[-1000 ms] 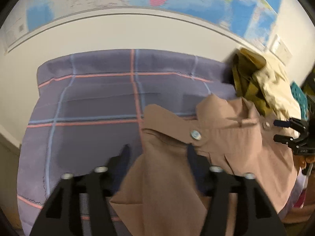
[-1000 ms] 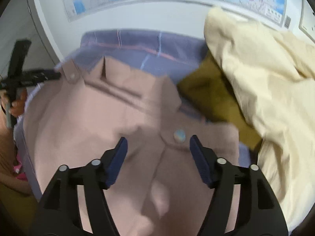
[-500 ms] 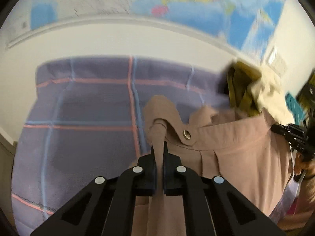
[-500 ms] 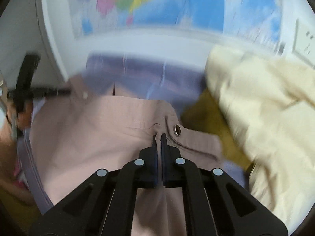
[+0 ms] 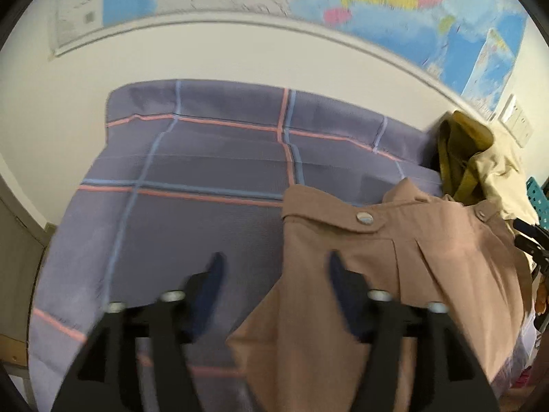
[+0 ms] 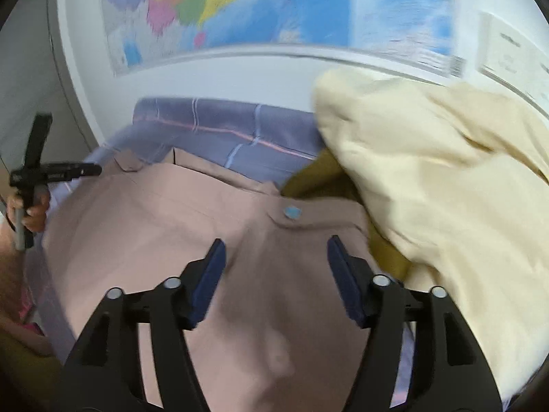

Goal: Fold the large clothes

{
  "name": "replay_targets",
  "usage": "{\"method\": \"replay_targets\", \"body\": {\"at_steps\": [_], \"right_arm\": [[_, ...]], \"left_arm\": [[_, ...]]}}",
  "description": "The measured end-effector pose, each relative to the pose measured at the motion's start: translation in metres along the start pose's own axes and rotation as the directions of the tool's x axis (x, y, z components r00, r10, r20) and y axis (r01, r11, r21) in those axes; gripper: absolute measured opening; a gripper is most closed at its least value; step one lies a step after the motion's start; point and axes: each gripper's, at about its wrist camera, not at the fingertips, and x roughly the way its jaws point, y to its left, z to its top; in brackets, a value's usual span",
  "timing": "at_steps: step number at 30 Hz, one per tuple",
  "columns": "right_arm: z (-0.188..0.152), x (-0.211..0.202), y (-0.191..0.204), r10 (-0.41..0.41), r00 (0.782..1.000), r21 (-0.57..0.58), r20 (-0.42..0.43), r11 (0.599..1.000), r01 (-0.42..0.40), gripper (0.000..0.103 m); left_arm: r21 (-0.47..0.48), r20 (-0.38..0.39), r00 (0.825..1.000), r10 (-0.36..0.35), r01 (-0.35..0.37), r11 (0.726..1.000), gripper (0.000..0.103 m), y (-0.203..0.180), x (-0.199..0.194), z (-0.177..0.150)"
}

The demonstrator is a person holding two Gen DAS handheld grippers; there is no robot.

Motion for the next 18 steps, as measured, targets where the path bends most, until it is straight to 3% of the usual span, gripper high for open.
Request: {"method": "replay_targets", "body": {"at_steps": [3,6,7,8,9,10,11,12,14,16,18], "right_arm": [[-0.034,-0.024,-0.029,0.013,1.0,0.104,-0.022,0.994,-0.011,0.068],[-0.064,-0.022,-0.046,0.029,0.996,0.186,-0.08,0.982,-0.014,0.069],[-0.077,-0.017,-0.052,0.071,0.992,0.227,-0.103,0.973,-0.046,0.059],[-0.084,-0.017,-0.053,0.09,0.99,0.246,-0.111,0.967,-0.06,0.029],[-0.09,-0.014,-0.057,0.133,0.985,0.276,-0.109,0.956,-0.099,0.017],[-0.085,-0.012,-0.059,0.153,0.983,0.28,-0.099,0.952,-0.12,0.008],[-0.081,-0.017,-0.061,0.139,0.987,0.27,-0.079,0.956,-0.113,0.006],[-0.076,-0.024,-0.064,0.125,0.991,0.266,-0.055,0.958,-0.106,0.006],[-0.065,-0.037,-0.071,0.123,0.992,0.261,0.0,0.958,-0.118,0.005],[-0.065,-0.036,-0.075,0.117,0.993,0.267,-0.025,0.958,-0.106,0.009],[-0.079,-0.023,-0.076,0.111,0.989,0.308,-0.101,0.948,-0.075,0.031]], "left_arm": [[0.02,0.005,0.999,-0.034,0.034,0.999,0.074,0.0,-0.015,-0.015],[0.039,-0.049,0.997,-0.064,0.066,0.997,0.077,-0.003,-0.016,-0.036],[0.04,-0.07,0.995,-0.068,0.071,0.997,0.074,-0.004,-0.012,-0.044],[0.04,-0.085,0.994,-0.069,0.073,0.997,0.069,-0.006,-0.007,-0.049],[0.04,-0.101,0.992,-0.07,0.075,0.996,0.056,-0.006,-0.002,-0.051],[0.039,-0.098,0.993,-0.063,0.067,0.997,0.052,-0.007,0.001,-0.052],[0.051,-0.072,0.996,-0.045,0.049,0.997,0.048,-0.007,0.001,-0.051],[0.05,-0.054,0.998,-0.015,0.018,0.999,0.041,-0.006,0.001,-0.048],[0.015,-0.057,0.998,0.005,-0.004,1.0,0.04,-0.002,0.002,-0.043],[-0.016,-0.075,0.997,0.031,-0.033,0.999,0.056,0.002,0.003,-0.041],[-0.028,-0.08,0.996,0.031,-0.034,0.999,0.059,0.004,-0.001,-0.044]]}}
